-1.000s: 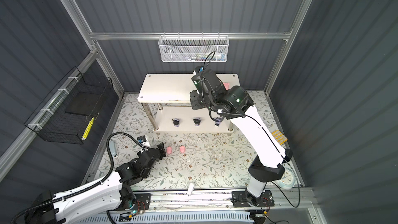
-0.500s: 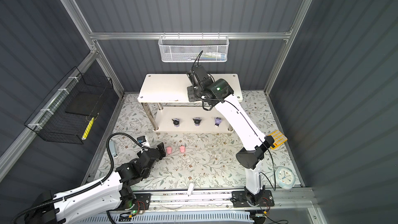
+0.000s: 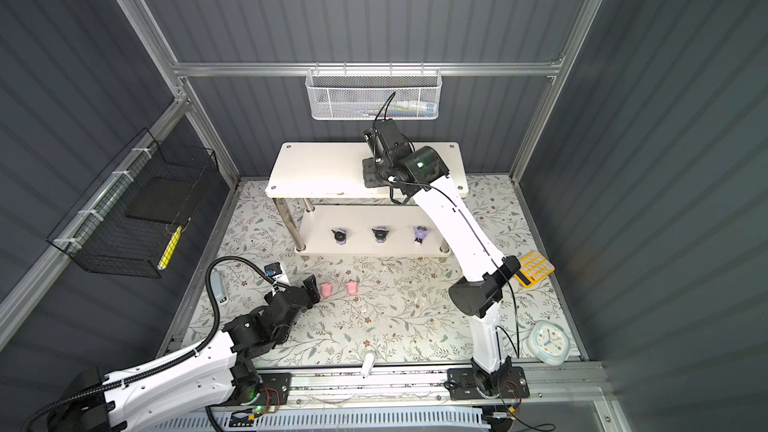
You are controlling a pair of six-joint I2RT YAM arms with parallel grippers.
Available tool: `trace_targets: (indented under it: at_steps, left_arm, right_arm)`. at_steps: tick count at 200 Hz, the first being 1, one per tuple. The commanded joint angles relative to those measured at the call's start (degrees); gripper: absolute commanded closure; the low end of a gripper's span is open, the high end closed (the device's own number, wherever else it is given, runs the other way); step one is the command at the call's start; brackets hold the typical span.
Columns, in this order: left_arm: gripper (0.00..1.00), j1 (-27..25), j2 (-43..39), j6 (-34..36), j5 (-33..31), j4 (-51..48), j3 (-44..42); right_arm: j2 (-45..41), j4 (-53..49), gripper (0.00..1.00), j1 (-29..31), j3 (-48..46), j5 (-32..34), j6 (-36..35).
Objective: Place and organize the plastic toys onto the shelf
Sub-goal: 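Lower the pink pig onto the top shelf beside the others and open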
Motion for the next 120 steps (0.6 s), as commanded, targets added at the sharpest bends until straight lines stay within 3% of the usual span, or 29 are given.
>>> trace_targets:
  at_steps: [1,120]
  left_arm:
    - [0.12,0.3,-0.7,-1.0,-0.6,-1.0,-1.2]
    - [0.12,0.7,0.7,-0.9,-0.2,0.0,-1.3]
  right_arm:
    - [1.1,0.4,0.72,-0.4,1.2,-1.2,0.1]
    - [2.7,0.7,0.62,-0.7,2.4,-2.8,0.2]
